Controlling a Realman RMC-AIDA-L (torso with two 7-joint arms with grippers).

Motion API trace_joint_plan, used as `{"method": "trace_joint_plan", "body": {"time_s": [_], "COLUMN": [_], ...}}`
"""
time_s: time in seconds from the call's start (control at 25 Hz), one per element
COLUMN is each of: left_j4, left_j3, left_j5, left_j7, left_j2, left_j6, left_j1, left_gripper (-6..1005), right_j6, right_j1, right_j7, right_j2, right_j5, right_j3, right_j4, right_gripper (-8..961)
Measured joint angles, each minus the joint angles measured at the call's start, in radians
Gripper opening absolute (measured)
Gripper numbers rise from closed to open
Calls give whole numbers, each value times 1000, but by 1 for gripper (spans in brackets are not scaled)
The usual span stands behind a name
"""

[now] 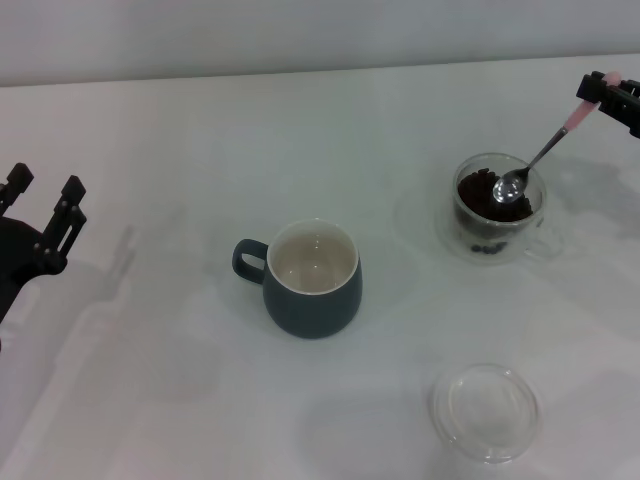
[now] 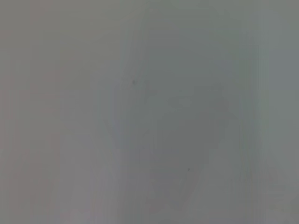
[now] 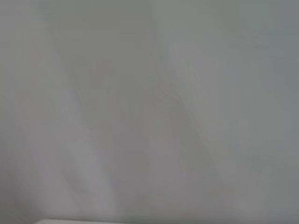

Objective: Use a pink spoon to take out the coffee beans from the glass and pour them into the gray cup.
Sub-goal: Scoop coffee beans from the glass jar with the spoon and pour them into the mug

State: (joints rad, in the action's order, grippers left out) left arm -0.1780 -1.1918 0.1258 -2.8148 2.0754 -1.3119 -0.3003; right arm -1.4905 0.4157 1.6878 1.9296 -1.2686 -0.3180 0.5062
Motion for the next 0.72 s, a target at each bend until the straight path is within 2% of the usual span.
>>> {"method": "trace_joint_plan", "body": {"time_s": [0.4,0.72], "left_j4": [0,-2], "left_j3": [0,0], "left_j5": [0,0], "left_j7": [0,0], "left_j2": [0,-1], "left_j6": [1,1], "left_j1": [-2,-7], "left_gripper": [593,592], "right_j6": [33,48], "right_j1": [-1,-6], "right_j7": [43,-7], "right_j2": [4,9], "right_j5": [4,7], "right_j3": [-3,-5], "right_j4": [2,-10], "right_gripper": [156,156]}}
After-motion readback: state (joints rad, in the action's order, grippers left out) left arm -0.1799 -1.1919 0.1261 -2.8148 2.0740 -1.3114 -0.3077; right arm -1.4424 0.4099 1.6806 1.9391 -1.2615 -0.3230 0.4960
